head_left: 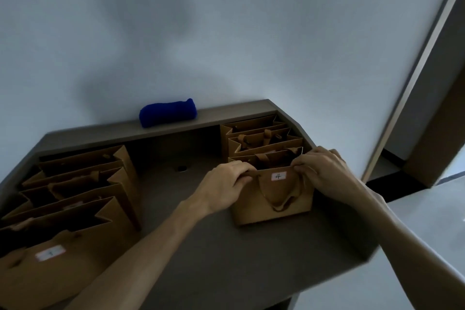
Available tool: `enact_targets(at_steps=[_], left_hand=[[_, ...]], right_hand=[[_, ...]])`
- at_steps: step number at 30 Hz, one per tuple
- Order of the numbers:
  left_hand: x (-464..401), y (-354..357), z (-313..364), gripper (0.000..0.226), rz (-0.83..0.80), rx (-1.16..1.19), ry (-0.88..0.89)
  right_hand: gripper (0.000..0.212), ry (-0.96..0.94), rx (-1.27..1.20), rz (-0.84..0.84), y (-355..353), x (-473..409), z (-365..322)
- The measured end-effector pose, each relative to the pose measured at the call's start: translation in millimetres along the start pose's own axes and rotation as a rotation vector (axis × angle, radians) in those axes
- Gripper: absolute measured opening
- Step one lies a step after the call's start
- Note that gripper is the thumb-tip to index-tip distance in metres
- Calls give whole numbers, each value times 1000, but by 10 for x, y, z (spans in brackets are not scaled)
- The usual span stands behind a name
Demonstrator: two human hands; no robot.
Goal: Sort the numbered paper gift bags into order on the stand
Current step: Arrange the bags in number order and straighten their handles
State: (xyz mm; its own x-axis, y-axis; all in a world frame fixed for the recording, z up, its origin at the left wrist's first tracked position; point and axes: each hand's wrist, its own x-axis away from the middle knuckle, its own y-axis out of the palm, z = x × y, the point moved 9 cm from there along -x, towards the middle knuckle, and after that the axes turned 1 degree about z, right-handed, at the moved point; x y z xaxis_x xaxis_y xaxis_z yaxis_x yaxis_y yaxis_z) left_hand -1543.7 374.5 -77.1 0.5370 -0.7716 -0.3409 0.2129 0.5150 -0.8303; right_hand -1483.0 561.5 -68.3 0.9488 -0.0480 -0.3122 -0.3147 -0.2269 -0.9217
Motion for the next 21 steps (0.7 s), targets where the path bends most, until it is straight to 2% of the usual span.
enact_targets(at_steps=[3,7,12,21], left_hand=[[68,-228,-72,26,31,110,-34],[214,-520,-227,24,56,159,-105],[470,-839,-405,23,72,80,-186],[1094,-1295,-684,20,37,-219,-312]], right_hand=[[19,-42,-154,30,-119,-85,-208],[18,-116,-336,-33,-144,-235,-549],[17,-172,-414,-53,-31,-374,-896],[19,-335,-360,-88,410,-525,-1695]])
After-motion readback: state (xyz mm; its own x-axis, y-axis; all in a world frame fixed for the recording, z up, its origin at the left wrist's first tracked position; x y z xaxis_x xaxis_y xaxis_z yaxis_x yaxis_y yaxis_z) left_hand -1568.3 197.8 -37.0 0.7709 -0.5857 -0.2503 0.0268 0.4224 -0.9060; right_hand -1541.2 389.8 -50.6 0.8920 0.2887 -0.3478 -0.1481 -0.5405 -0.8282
